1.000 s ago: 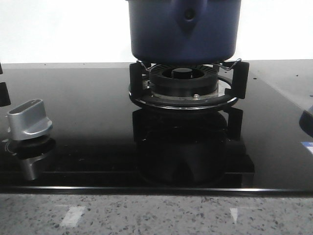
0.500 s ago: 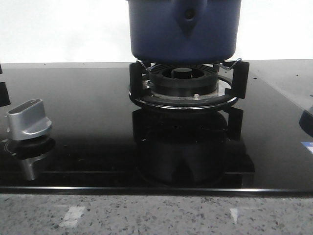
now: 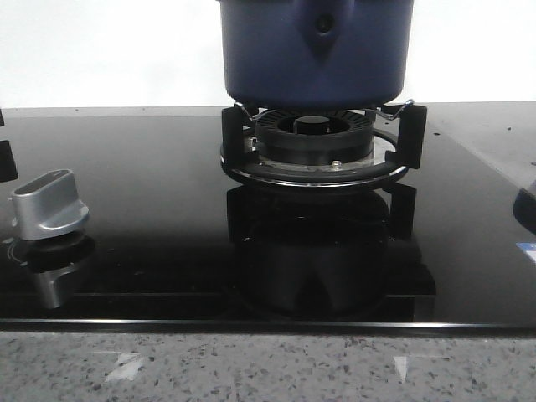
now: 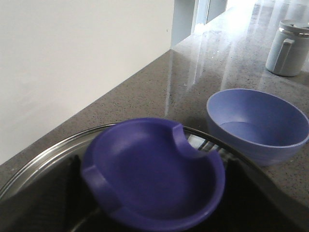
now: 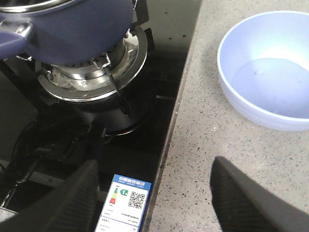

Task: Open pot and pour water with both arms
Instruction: 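Grasp the blue lid knob with the left gripper and lift the lid, then lower the right gripper onto the light blue bowl rim and grasp it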

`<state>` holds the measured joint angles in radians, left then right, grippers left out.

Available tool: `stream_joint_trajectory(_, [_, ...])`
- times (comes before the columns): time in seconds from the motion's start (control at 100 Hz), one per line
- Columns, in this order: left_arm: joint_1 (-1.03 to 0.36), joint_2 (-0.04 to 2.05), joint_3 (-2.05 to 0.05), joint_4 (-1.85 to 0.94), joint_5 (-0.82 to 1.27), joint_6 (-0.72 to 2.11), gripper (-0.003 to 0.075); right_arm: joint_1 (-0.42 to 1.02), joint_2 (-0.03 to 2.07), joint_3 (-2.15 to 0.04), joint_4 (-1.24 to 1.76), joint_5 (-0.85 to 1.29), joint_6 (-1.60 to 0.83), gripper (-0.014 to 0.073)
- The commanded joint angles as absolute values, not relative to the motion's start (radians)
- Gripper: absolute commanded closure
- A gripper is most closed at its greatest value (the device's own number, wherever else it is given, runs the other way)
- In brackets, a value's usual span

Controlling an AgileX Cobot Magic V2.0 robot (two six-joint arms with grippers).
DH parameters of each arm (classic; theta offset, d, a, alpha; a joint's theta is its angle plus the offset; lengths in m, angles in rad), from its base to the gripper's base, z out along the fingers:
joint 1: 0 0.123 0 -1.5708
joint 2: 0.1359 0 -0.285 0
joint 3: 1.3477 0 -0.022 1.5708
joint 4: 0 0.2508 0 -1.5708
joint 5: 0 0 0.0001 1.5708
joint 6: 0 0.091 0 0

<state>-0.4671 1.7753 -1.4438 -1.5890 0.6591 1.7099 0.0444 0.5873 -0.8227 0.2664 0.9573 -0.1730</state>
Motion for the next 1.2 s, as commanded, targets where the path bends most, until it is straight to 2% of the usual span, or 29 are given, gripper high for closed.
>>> stream_joint_trajectory(0.0, [-0.479, 1.738, -1.478, -1.643, 0.653, 1.72, 0.0189, 0.045, 0.597, -0.854, 0.271, 0.905, -0.183, 0.0148])
stream_joint_trajectory(0.1, [-0.479, 1.738, -1.478, -1.655, 0.651, 1.72, 0.0233, 0.045, 0.597, -0.854, 0.271, 0.905, -0.183, 0.0148])
stream_joint_trajectory(0.34, [-0.479, 1.738, -1.478, -1.657, 0.655, 1.72, 0.0456, 0.045, 0.597, -0.854, 0.27, 0.905, -0.183, 0.0148])
stream_joint_trajectory(0.43, [-0.479, 1.738, -1.478, -1.657, 0.663, 1.72, 0.0503, 0.045, 0.597, -0.854, 0.263, 0.905, -0.183, 0.0148])
stream_joint_trajectory(0.69, [-0.468, 1.709, -1.478, -1.664, 0.664, 1.72, 0.0503, 0.043, 0.597, -0.854, 0.161, 0.912, -0.17, 0.0148])
stream_joint_trajectory(0.85, [-0.434, 1.653, -1.478, -1.664, 0.664, 1.72, 0.0503, 0.043, 0.603, -0.854, 0.024, 0.912, -0.047, 0.0148])
stream_joint_trajectory(1.19, [-0.259, 1.528, -1.478, -1.612, 0.702, 1.666, 0.0503, 0.029, 0.768, -0.906, -0.174, 0.904, 0.174, 0.0153])
